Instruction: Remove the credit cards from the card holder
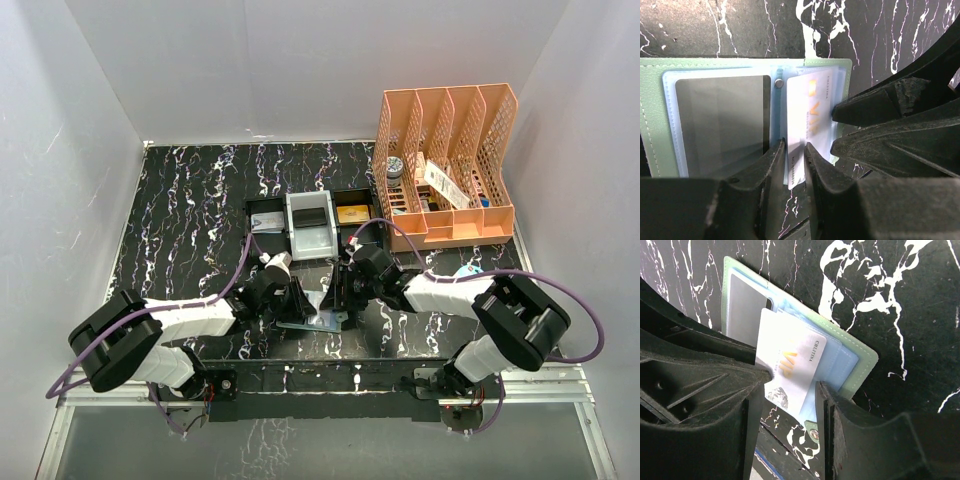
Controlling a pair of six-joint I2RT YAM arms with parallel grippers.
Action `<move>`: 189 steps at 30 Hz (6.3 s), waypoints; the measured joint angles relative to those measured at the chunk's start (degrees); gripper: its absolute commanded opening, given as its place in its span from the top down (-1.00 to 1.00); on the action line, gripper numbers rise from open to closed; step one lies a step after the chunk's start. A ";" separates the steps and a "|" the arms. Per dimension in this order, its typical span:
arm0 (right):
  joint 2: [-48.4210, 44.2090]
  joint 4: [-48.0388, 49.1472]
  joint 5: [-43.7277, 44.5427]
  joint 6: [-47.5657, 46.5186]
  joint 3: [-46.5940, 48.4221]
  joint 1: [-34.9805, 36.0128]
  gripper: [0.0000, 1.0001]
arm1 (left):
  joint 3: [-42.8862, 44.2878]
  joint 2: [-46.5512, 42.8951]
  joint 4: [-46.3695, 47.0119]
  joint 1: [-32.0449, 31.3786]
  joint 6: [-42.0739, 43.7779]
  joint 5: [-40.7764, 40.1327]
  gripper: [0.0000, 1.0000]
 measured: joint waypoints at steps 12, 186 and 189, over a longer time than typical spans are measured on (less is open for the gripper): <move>-0.37 3.61 0.44 1.99 -1.95 -0.02 0.14 | -1.90 -0.96 2.23 0.02 -1.44 0.20 0.81; -20.52 1.27 5.05 -9.11 8.15 -0.52 1.00 | 19.47 -32.63 -40.94 21.31 22.40 3.02 -0.97; -17.90 -1.73 8.90 -16.09 14.25 -0.52 1.00 | 22.95 -27.02 -44.50 22.40 26.34 -1.75 -0.97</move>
